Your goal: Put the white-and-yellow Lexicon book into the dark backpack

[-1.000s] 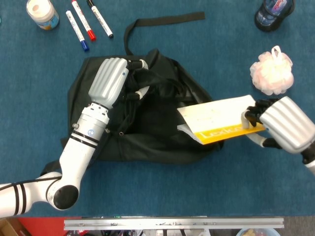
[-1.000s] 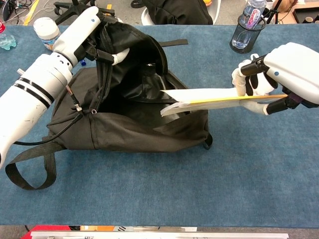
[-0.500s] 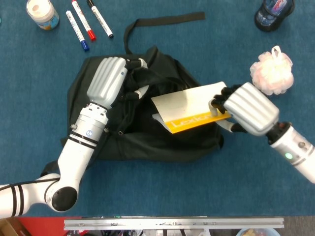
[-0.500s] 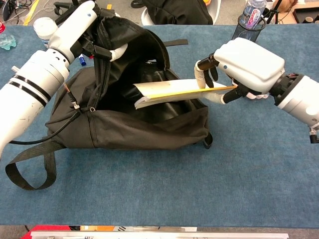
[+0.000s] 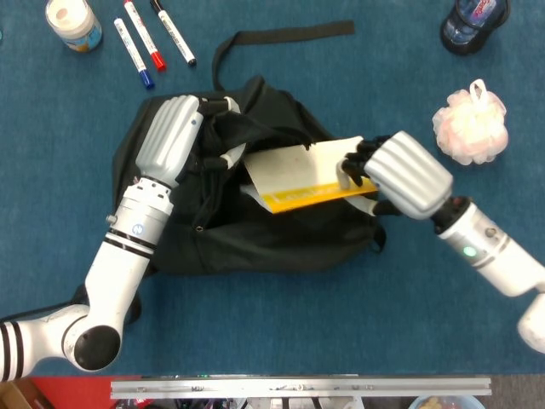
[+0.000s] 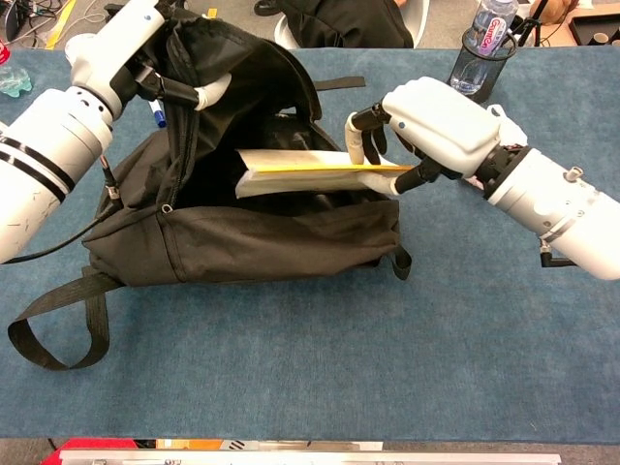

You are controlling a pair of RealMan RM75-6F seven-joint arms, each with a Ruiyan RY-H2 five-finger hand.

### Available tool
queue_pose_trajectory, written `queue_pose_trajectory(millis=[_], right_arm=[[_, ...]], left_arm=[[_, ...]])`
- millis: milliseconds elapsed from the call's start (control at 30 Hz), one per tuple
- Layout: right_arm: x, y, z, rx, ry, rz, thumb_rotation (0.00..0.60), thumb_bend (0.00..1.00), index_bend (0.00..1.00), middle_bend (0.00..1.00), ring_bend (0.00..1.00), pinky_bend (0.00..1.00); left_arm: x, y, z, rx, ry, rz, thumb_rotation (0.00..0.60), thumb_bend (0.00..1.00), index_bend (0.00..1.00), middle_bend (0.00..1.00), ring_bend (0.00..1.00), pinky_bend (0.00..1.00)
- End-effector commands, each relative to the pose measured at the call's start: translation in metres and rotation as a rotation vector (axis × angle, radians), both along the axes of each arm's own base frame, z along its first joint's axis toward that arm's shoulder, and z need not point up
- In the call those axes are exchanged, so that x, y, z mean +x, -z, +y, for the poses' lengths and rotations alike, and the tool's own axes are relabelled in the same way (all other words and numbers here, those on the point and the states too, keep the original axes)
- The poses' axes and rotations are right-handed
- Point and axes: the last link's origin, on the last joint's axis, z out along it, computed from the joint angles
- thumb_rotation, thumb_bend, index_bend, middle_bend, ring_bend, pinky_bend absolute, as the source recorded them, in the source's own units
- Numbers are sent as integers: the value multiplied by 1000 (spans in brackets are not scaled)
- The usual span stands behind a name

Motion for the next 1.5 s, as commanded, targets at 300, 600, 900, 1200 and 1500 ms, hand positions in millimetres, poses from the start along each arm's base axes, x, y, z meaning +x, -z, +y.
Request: queue_pose_trajectory(millis=[300, 600, 900, 1200, 1500], right_arm=[[23, 13, -9, 49, 43, -100, 600, 507, 815, 711, 592, 724], [31, 22, -15, 85, 54, -109, 600, 507, 818, 717, 592, 725], [34, 33, -20, 110, 21, -88, 600, 506, 828, 728, 595, 724], [28, 38, -21, 146, -3, -44, 600, 467, 838, 739, 596, 725], [33, 47, -23, 149, -33, -34, 600, 461, 838, 741, 596, 725]], left_arm=[[-1, -5, -3, -68, -32, -73, 600, 442, 643, 862, 797, 1000], [-8, -8, -3, -82, -50, -79, 600, 479, 594, 857, 791, 1000], [-14, -9, -4, -102, -56, -77, 600, 547, 578, 841, 783, 1000], [-19, -10, -3, -117, -58, -81, 600, 598, 564, 821, 766, 1000], [-17, -12, -4, -116, -55, -104, 600, 613, 519, 711, 725, 997]])
